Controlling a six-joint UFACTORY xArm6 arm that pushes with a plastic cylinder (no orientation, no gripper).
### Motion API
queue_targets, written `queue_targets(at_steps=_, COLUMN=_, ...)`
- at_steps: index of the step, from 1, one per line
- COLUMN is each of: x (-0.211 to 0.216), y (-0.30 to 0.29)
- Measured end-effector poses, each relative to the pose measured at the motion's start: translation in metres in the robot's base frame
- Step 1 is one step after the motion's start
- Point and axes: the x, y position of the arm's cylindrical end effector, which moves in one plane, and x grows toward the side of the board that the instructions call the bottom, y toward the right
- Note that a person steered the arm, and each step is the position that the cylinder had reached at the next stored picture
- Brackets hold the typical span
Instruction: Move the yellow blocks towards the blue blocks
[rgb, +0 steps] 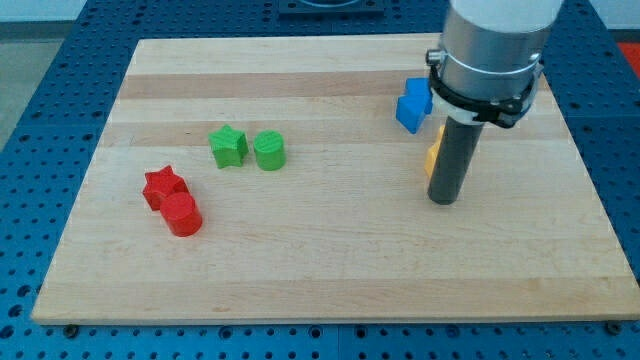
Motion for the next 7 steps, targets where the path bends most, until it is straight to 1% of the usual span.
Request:
queue_targets(at_steps=1, x=-0.011, y=0.0)
queue_targets(at_steps=2, x=-0.04, y=0.003)
queue_targets(at_steps=3, x=-0.054, y=0.003)
queue_targets(at_steps=4, x=-0.054, y=0.003)
queue_targets(at_steps=5, x=-0.054, y=-0.033)
queue_targets(at_steps=6, x=-0.054, y=-0.084)
queue_targets(at_steps=7, x=-0.057, y=-0.117)
